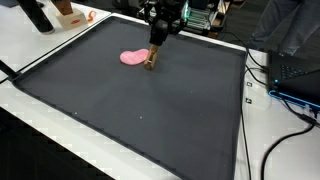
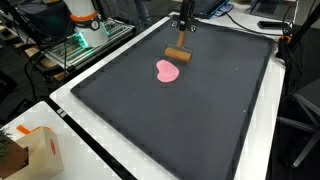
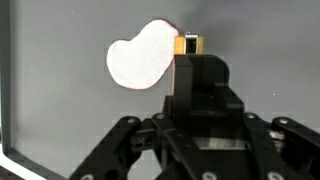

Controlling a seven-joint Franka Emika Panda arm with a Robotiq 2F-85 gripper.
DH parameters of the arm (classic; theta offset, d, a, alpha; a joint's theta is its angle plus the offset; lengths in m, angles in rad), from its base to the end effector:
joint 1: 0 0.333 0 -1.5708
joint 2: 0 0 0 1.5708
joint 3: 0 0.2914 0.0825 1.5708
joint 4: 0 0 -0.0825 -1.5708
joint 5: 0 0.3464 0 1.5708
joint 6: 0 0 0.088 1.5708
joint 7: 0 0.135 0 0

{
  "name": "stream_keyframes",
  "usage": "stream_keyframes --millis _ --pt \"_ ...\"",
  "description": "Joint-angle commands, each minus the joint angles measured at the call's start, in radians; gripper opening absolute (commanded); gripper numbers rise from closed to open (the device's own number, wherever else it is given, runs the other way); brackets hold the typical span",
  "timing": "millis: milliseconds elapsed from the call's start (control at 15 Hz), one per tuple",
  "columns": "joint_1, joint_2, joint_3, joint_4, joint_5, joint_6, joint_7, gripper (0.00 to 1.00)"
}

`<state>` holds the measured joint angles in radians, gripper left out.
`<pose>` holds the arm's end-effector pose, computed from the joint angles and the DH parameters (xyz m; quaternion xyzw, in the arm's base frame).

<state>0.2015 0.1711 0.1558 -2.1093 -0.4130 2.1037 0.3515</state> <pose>0.4919 0.1527 0.2995 0.9769 0.1220 -0.0254 0.1734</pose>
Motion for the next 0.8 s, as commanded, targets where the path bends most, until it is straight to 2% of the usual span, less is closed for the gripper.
stream_keyframes --millis 0,733 --pt "0.002 -0.012 -0.017 0.004 0.005 0.021 0.013 0.24" --pt "-0.047 -0.065 -0.057 -0.005 0.073 0.089 -0.029 0.24"
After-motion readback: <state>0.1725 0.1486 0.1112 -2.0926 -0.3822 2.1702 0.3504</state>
